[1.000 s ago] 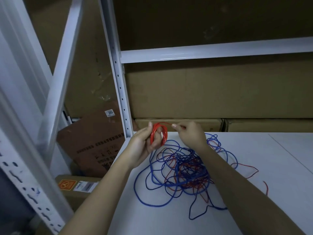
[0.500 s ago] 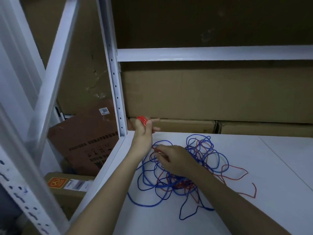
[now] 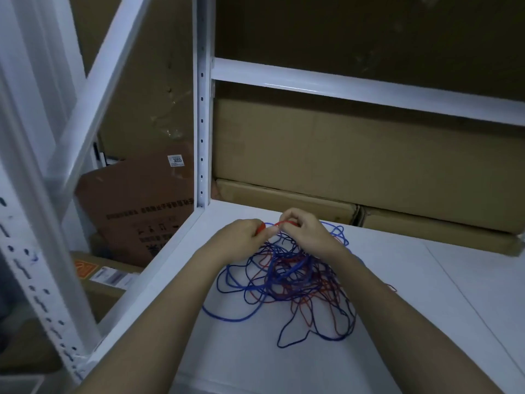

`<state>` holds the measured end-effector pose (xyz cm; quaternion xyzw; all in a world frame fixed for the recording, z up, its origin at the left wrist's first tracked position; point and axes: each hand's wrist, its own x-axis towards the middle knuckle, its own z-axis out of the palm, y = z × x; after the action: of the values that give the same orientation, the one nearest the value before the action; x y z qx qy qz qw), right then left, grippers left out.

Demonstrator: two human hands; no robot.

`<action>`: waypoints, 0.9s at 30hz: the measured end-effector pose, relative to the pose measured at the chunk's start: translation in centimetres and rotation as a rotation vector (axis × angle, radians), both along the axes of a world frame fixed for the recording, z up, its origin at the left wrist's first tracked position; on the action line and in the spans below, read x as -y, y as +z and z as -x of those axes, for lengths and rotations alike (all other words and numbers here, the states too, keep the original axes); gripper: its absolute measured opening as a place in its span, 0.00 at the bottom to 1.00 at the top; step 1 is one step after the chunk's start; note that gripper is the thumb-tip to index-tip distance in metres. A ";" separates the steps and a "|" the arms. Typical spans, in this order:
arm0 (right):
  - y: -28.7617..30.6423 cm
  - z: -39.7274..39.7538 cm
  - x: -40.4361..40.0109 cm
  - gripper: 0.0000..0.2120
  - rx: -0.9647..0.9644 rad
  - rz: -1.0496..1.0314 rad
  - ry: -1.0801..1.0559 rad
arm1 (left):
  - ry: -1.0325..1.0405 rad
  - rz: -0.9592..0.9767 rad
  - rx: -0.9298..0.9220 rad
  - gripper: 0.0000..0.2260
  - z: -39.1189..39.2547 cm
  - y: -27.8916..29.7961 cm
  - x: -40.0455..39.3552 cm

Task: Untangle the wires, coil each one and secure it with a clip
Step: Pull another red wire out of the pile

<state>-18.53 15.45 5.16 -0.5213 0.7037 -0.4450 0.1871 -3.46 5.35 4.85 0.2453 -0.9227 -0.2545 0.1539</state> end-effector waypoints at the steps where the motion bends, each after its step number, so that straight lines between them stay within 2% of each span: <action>1: 0.1 0.1 0.2 0.06 0.024 0.020 -0.001 | -0.010 -0.026 0.002 0.24 -0.2 0.0 -0.1; 6: -0.8 1.1 0.4 0.06 0.014 0.002 0.012 | -0.064 -0.119 -0.021 0.19 -1.0 1.5 0.1; 8: -1.3 1.8 0.0 0.04 0.021 -0.061 -0.019 | -0.078 -0.259 -0.139 0.18 -1.2 2.4 0.2; 11: -2.1 2.5 -1.4 0.14 0.067 -0.112 -0.043 | -0.066 -0.541 -0.397 0.18 -1.5 3.8 0.1; 14: -3.5 3.0 -3.0 0.15 0.052 -0.129 -0.053 | -0.042 -0.665 -0.625 0.21 -2.1 5.5 0.7; 17: -4.0 2.7 -3.5 0.16 0.126 -0.024 -0.090 | -0.006 -0.614 -0.628 0.19 -2.3 6.4 1.5; 21: -2.2 1.6 -1.9 0.07 0.162 0.186 -0.252 | 0.028 -0.615 -0.554 0.18 -1.8 5.9 1.4; 24: 0.1 0.1 -1.0 0.06 0.034 0.277 -0.327 | 0.052 -0.644 -0.537 0.18 -1.1 5.7 0.9; 27: 1.9 -0.7 -0.7 0.16 -0.316 0.344 -0.301 | 0.015 -0.694 -0.511 0.17 -0.4 5.5 0.4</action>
<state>-17.82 16.19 7.02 -0.4979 0.7077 -0.4940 -0.0848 -3.07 4.97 10.32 0.2184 -0.7127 -0.6014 0.2875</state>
